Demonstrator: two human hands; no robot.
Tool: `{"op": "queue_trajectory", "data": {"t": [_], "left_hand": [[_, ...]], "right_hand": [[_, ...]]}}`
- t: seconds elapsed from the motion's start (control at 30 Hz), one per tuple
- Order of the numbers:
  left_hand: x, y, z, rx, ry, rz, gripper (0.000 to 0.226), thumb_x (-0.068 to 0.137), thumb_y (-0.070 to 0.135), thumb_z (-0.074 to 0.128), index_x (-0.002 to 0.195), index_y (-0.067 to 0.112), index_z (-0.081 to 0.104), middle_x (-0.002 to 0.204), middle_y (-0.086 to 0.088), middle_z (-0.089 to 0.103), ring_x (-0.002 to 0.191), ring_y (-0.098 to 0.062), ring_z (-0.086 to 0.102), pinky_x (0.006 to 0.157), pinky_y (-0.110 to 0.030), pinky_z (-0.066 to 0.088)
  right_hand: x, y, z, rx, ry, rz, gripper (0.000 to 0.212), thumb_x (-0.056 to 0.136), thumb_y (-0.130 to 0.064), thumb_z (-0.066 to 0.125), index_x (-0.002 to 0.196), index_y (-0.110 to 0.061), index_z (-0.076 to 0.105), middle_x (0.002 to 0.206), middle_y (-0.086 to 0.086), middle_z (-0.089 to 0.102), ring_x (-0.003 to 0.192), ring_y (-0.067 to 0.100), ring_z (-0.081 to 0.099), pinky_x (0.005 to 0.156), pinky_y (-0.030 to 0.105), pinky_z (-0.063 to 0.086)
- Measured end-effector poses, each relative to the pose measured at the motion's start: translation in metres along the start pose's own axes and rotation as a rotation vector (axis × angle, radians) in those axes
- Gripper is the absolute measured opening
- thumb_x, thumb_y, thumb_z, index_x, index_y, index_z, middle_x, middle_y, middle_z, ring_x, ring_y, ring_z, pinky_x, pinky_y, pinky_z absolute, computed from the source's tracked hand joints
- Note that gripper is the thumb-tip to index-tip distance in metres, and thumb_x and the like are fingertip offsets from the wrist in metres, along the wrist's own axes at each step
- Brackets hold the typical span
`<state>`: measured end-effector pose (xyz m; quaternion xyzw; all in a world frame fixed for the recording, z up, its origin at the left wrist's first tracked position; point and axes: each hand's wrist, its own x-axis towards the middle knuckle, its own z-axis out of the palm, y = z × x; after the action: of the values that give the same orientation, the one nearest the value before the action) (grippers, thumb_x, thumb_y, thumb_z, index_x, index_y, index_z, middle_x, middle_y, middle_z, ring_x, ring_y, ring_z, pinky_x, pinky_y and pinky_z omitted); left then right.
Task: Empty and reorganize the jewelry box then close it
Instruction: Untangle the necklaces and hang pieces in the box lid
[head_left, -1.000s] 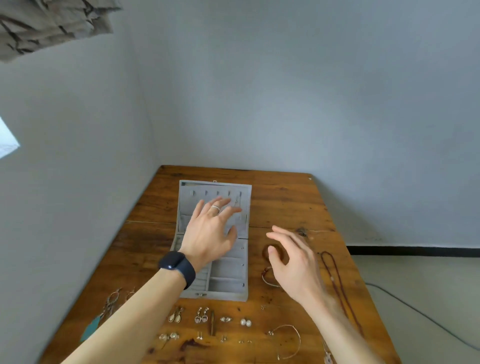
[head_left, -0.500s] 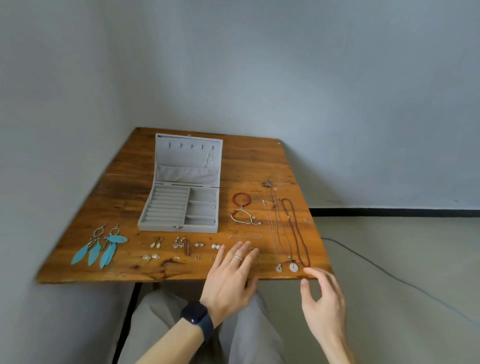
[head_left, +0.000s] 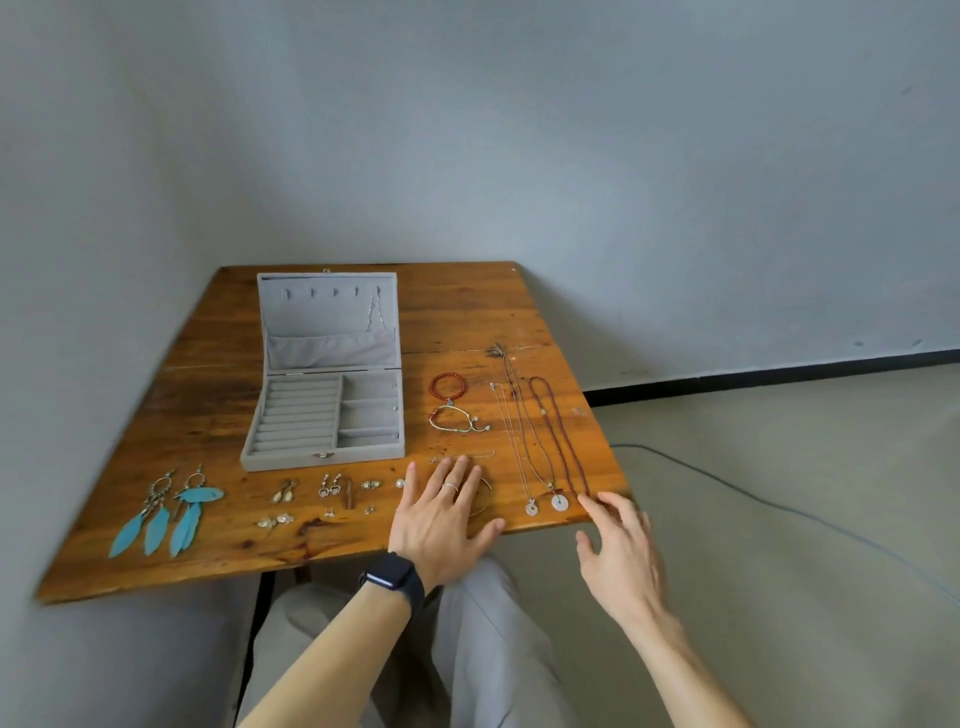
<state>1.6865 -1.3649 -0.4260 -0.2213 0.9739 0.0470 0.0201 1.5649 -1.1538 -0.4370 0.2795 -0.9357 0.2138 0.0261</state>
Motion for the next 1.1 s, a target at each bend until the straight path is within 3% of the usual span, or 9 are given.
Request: {"op": "queue_trajectory", "data": {"t": [0.17,0.3,0.4,0.47,0.53,0.73,0.8,0.93,1.1], "left_hand": [[0.004,-0.002,-0.006,0.034,-0.004,0.020,0.091,0.085,0.081,0.004,0.158,0.028,0.013,0.166,0.002,0.012,0.154,-0.020,0.004,0.119,-0.056,-0.013],[0.003,0.002,-0.015,-0.006,0.043,0.032,0.082,0.090,0.075,0.022,0.157,0.028,0.020,0.165,0.000,0.018,0.152,-0.022,0.014,0.121,-0.056,-0.006],[0.004,0.015,-0.027,-0.072,0.153,0.073,0.067,0.094,0.065,0.033,0.150,0.029,0.035,0.157,0.000,0.036,0.143,-0.022,0.032,0.119,-0.048,0.016],[0.007,0.032,-0.039,-0.261,0.121,0.051,0.056,0.095,0.063,0.034,0.137,0.030,0.053,0.139,0.001,0.054,0.126,-0.020,0.049,0.105,-0.041,0.040],[0.016,0.054,-0.053,-0.615,-0.064,-0.037,0.055,0.095,0.065,0.034,0.120,0.027,0.065,0.112,0.002,0.069,0.103,-0.018,0.062,0.087,-0.035,0.054],[0.061,0.112,-0.077,-1.354,-0.494,-0.322,0.051,0.102,0.051,0.038,0.099,0.012,0.072,0.082,0.004,0.076,0.069,-0.016,0.055,0.058,-0.026,0.036],[0.069,0.123,-0.077,-1.570,-0.525,-0.420,0.035,0.101,0.042,0.048,0.100,0.013,0.067,0.076,0.004,0.072,0.063,-0.015,0.053,0.058,-0.027,0.034],[0.083,0.140,-0.074,-1.839,-0.518,-0.478,0.021,0.101,0.025,0.052,0.093,0.010,0.066,0.100,-0.005,0.072,0.068,-0.015,0.059,0.062,-0.027,0.040],[0.096,0.145,-0.076,-1.989,-0.438,-0.487,0.026,0.104,0.015,0.046,0.125,0.006,0.057,0.093,-0.003,0.069,0.080,-0.015,0.062,0.080,-0.027,0.049]], "right_hand": [[0.002,0.010,0.000,0.124,0.170,-0.093,0.013,0.081,-0.007,0.079,0.092,-0.013,0.075,0.101,-0.004,0.068,0.079,0.023,0.068,0.067,0.033,0.057],[0.008,0.010,-0.015,0.244,0.139,-0.084,0.009,0.087,-0.011,0.075,0.092,-0.017,0.072,0.092,-0.005,0.067,0.075,0.016,0.064,0.068,0.030,0.054],[0.018,0.008,-0.034,0.274,0.137,-0.031,0.006,0.094,-0.024,0.067,0.097,-0.029,0.068,0.085,-0.007,0.071,0.071,0.017,0.063,0.065,0.027,0.047],[0.029,0.005,-0.048,0.325,0.069,0.003,0.005,0.097,-0.032,0.061,0.098,-0.035,0.064,0.084,-0.011,0.073,0.073,0.017,0.068,0.069,0.032,0.054],[0.039,-0.001,-0.061,0.361,0.033,0.019,0.004,0.096,-0.034,0.061,0.097,-0.038,0.063,0.082,-0.013,0.073,0.074,0.013,0.069,0.074,0.033,0.055],[0.039,-0.009,-0.086,0.451,0.080,-0.018,0.009,0.088,-0.030,0.070,0.088,-0.038,0.068,0.083,-0.034,0.066,0.078,-0.005,0.064,0.070,0.015,0.050],[0.030,-0.003,-0.090,0.509,0.093,-0.011,0.011,0.088,-0.027,0.072,0.087,-0.037,0.069,0.083,-0.031,0.068,0.077,-0.006,0.065,0.067,0.010,0.048],[0.010,0.011,-0.093,0.628,0.144,0.043,0.009,0.090,-0.024,0.071,0.086,-0.032,0.072,0.080,-0.023,0.071,0.074,-0.001,0.067,0.065,0.009,0.045],[-0.013,0.028,-0.081,0.755,0.185,0.198,0.010,0.092,-0.020,0.069,0.088,-0.028,0.074,0.077,-0.018,0.072,0.073,0.003,0.068,0.067,0.012,0.047]]}}
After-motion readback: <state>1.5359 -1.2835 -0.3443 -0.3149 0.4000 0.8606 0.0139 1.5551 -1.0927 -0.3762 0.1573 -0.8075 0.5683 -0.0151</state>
